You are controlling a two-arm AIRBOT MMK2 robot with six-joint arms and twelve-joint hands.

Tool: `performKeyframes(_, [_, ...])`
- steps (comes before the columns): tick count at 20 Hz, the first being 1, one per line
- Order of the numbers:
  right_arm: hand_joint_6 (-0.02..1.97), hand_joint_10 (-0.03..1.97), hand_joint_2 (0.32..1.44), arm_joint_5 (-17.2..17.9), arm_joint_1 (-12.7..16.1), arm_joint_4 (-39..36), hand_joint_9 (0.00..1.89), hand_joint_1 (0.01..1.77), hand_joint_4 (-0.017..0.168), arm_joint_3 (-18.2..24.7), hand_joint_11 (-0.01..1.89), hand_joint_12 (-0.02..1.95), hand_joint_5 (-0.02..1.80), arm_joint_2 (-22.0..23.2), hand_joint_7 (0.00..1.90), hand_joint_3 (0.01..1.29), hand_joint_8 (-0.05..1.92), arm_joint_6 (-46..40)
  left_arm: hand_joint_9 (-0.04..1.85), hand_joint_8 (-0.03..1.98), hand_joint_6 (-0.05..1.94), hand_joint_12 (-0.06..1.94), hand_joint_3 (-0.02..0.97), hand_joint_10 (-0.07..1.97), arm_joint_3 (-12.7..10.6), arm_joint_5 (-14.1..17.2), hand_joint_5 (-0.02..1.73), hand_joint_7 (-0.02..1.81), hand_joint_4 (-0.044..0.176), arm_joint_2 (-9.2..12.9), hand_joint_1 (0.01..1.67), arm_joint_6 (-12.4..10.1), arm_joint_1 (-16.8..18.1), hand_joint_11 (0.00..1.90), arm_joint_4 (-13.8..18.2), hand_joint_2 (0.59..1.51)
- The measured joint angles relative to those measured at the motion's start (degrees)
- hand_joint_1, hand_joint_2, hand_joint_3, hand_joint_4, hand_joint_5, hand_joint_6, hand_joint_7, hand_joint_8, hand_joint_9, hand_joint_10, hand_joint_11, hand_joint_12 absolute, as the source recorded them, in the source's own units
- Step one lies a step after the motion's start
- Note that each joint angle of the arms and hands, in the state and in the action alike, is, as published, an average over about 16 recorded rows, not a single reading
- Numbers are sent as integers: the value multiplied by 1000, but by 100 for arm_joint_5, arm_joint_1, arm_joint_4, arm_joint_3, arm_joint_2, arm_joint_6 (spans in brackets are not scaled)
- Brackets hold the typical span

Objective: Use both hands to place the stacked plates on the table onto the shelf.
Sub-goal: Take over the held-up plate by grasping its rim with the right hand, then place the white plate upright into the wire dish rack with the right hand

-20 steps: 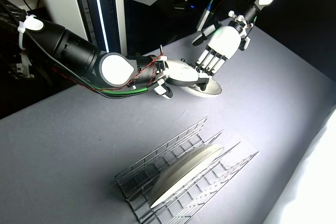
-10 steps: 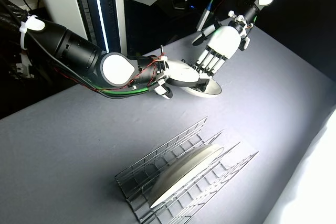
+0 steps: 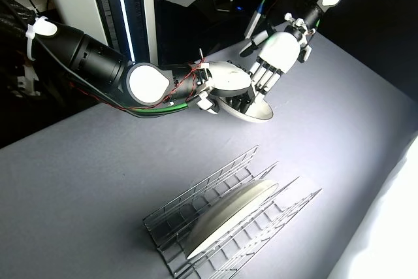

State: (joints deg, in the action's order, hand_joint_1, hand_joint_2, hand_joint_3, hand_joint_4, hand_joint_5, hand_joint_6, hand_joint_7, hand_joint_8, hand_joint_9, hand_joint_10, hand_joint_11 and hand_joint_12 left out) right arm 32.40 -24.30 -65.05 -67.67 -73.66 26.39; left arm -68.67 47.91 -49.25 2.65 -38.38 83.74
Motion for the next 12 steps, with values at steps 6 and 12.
performKeyframes(6, [754, 1044, 970, -75, 169, 88, 1018, 1273, -3, 114, 803, 1172, 803, 108, 949, 14, 515, 1, 156, -2, 4, 326, 6, 16, 307, -142, 141, 163, 0, 397, 23, -59, 825, 19, 198, 1192])
performKeyframes(12, [773, 1055, 972, -214, 455, 273, 1018, 1312, 0, 367, 810, 1174, 880, 342, 1020, 14, 596, -6, 162, 0, 9, 331, 6, 18, 638, -519, 152, 170, 2, 868, 21, -50, 1474, 20, 572, 1190])
